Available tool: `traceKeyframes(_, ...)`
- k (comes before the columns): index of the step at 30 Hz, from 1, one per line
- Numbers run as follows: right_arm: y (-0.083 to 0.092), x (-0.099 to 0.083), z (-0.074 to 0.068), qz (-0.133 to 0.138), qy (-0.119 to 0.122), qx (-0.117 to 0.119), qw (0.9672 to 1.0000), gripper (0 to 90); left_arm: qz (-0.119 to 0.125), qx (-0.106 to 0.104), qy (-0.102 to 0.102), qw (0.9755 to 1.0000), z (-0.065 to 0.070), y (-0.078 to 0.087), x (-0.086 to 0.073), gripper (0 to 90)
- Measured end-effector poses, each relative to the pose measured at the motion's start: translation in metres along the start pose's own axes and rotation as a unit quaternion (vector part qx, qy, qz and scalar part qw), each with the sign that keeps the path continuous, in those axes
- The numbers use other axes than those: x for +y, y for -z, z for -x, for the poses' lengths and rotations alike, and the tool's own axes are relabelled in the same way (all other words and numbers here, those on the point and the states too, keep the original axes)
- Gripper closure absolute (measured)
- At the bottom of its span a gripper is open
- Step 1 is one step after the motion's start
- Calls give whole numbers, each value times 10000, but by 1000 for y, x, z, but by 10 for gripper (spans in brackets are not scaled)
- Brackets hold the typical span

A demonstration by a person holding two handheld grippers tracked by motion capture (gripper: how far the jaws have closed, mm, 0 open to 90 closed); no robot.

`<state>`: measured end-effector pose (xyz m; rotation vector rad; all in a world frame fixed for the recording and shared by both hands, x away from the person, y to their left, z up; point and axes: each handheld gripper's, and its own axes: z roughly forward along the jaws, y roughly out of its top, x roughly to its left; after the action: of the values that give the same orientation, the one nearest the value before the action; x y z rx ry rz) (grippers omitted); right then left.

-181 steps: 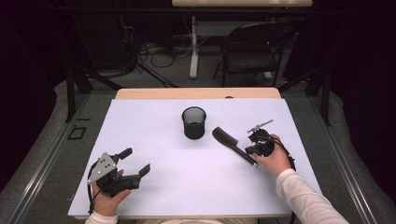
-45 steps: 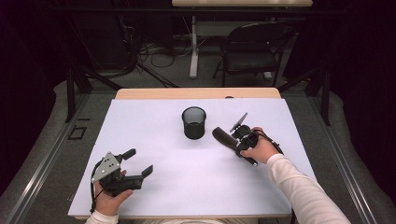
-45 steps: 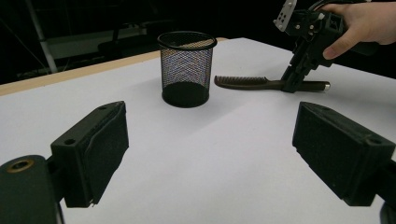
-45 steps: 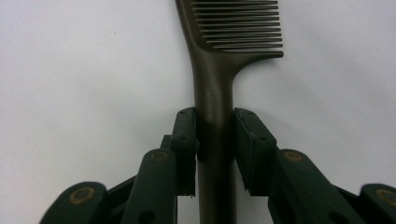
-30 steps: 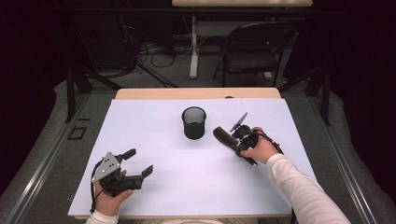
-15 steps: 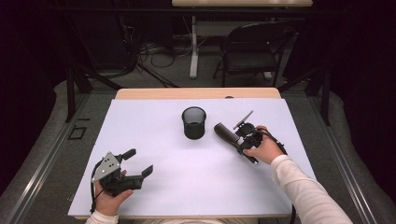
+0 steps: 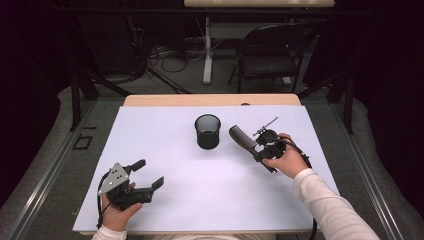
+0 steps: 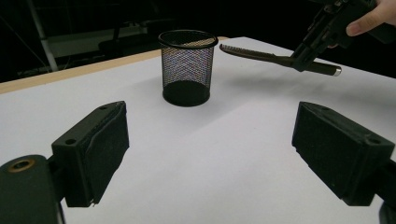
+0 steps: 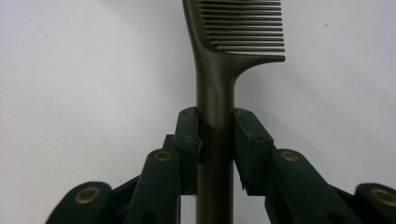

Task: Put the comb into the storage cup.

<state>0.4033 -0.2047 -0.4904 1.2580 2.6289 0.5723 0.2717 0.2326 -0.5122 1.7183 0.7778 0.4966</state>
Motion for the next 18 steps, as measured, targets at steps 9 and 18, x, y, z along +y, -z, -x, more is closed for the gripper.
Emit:
traceKeyframes(9,10,-1,-7,375,42,-27,9993,724,4,6,2,10000,0,0,0,109)
traceKeyframes(18,17,-5,-14,739,49,43,9972,725,4,12,9,10000,0,0,0,109)
